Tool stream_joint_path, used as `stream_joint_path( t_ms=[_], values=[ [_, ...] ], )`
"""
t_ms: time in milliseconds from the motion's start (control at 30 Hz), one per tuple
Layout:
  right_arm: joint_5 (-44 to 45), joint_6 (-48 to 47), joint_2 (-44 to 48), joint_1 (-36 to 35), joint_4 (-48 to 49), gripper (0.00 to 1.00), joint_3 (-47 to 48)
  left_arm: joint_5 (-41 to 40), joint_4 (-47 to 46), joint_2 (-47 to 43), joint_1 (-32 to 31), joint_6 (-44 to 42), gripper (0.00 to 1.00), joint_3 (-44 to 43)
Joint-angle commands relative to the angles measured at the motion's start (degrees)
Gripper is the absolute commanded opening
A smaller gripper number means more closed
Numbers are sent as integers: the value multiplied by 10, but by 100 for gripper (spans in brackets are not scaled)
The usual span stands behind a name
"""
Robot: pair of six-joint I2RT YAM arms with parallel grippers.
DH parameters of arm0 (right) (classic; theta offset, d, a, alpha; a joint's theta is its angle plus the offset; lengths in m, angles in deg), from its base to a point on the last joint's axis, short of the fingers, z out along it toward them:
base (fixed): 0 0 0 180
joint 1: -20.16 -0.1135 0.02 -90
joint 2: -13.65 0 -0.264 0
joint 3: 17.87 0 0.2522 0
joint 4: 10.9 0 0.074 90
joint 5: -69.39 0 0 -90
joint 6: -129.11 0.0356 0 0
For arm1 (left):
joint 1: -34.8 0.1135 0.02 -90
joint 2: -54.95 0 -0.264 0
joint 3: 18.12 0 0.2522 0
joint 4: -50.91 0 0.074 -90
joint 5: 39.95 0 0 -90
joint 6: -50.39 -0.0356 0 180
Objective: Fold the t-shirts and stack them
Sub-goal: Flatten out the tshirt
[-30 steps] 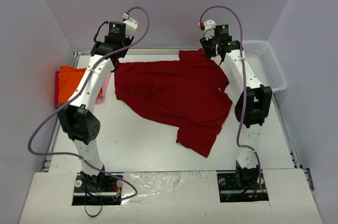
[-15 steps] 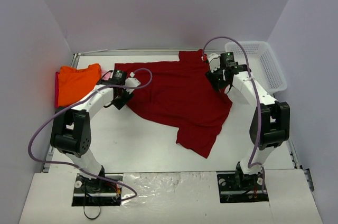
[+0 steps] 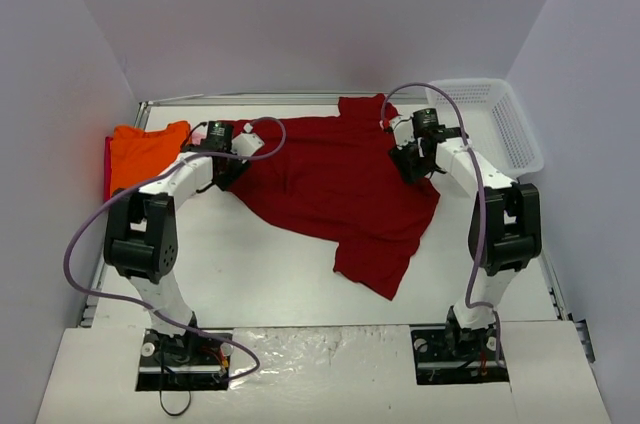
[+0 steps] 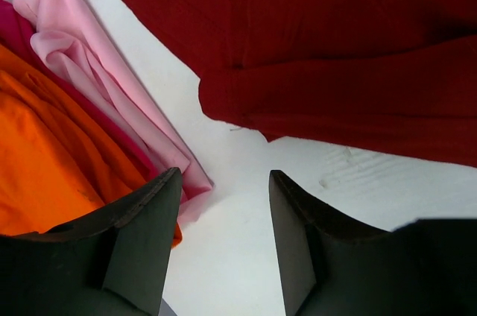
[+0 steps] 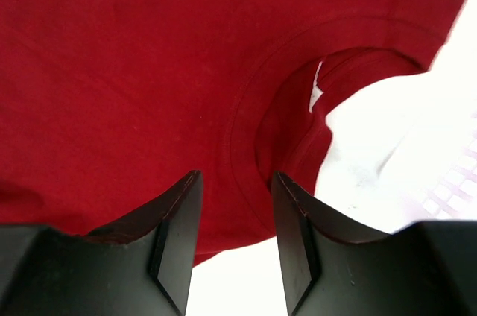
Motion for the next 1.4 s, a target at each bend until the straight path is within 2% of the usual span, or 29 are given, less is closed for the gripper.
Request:
stream_joint_path(
  t_ms=[0,200,967,1233,1367],
  values=[
    [15,-2,-28,7,-33,38,21,25,-8,15,14,-15,47,-34],
    [23,-7,-51,9,-43,35,30,63,1,39,29,-14,42,-56],
    [29,-19,-72,11,-51,33,34,91,29,95,34,-4,38,-107],
    [31,-19,-75,13,-52,32,34,95,31,104,34,-3,33,-109],
    [31,-18,-75,14,-52,33,34,96,33,103,34,-4,24,-108]
  ],
)
